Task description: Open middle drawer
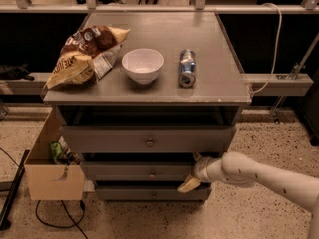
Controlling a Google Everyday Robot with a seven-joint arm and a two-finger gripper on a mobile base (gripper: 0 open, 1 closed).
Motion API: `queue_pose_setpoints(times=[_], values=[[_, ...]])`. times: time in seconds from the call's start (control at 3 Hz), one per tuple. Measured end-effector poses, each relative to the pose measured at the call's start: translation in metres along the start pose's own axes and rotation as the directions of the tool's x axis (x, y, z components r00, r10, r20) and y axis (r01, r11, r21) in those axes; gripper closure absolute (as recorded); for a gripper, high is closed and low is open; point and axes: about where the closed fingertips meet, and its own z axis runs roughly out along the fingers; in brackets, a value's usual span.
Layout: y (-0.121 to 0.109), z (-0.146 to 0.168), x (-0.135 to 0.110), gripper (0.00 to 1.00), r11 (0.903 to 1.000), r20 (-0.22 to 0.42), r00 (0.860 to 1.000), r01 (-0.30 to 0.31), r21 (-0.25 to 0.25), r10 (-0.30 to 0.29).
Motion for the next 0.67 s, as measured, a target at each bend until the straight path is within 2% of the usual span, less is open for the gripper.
queue_pose_setpoints(times=[0.33,0.67], values=[[-0.0001,0.0001,-0.0001,0.19,1.0000,0.000,1.000,0.000,0.001,0.000],[-0.0001,0.0002,-0.0001,0.42,1.0000,0.000,1.000,0.000,0.001,0.000]])
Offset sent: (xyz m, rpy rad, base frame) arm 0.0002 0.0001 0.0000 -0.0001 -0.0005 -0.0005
